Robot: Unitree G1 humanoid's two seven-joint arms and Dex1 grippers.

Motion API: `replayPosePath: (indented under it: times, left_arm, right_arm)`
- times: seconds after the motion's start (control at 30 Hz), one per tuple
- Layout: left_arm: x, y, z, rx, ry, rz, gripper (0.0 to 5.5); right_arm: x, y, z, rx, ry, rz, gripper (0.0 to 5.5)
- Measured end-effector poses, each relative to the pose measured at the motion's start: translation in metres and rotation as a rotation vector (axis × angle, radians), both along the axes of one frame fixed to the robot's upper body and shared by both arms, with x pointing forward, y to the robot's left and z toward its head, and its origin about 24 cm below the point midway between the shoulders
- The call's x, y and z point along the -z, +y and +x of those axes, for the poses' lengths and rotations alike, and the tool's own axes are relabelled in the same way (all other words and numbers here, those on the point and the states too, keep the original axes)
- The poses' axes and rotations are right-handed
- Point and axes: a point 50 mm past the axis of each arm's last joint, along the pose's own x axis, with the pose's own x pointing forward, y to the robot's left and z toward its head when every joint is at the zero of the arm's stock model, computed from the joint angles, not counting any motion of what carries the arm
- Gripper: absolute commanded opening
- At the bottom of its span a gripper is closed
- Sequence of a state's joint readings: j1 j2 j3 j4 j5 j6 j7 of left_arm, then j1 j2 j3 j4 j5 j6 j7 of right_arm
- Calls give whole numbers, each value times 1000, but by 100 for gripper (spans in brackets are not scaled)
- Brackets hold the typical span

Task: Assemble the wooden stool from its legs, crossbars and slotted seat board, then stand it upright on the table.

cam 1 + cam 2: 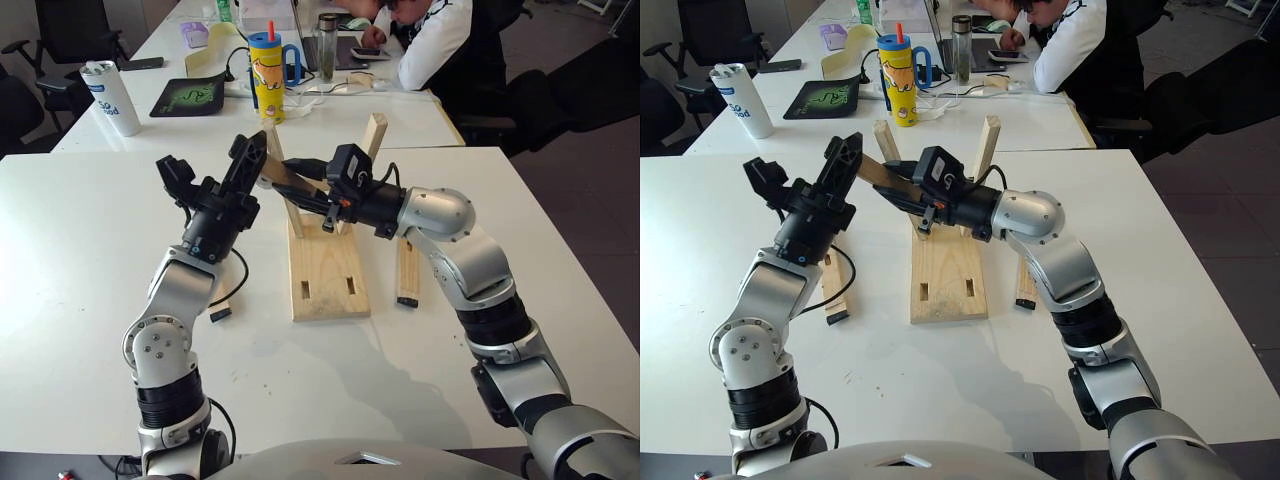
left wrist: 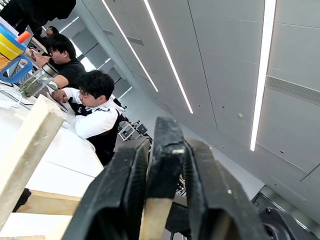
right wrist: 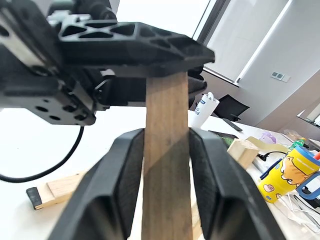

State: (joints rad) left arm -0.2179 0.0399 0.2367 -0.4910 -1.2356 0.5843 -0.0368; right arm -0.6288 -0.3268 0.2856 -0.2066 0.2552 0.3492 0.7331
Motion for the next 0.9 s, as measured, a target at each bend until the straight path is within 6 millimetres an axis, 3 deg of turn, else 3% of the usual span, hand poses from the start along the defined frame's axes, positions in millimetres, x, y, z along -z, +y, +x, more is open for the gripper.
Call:
replayPosePath:
  times: [0.17, 0.3, 0.47, 0.53, 0.67, 0.8, 0.9]
  left_arm:
    - [1, 3, 1, -14, 13, 12, 40]
    - [3, 6, 2, -40, 20, -2, 40]
    - [13, 18, 6, -114, 69, 3, 40]
    - [18, 30, 8, -173, 94, 20, 40]
    - [33, 73, 14, -401, 197, 101, 40]
    - [56, 101, 19, -574, 338, 214, 40]
    - [81, 108, 23, -641, 479, 249, 40]
  right_arm:
    - [-1, -1, -1, -14, 26, 11, 131]
    - [-1, -2, -1, -25, 56, 16, 219]
    - [-6, -5, 1, -10, 76, 75, 221]
    - [-11, -12, 9, 49, 104, 150, 221]
    - [-22, -44, 39, 346, 147, 326, 221]
    - [-13, -64, 50, 540, 208, 413, 221]
    - [10, -67, 47, 635, 262, 422, 221]
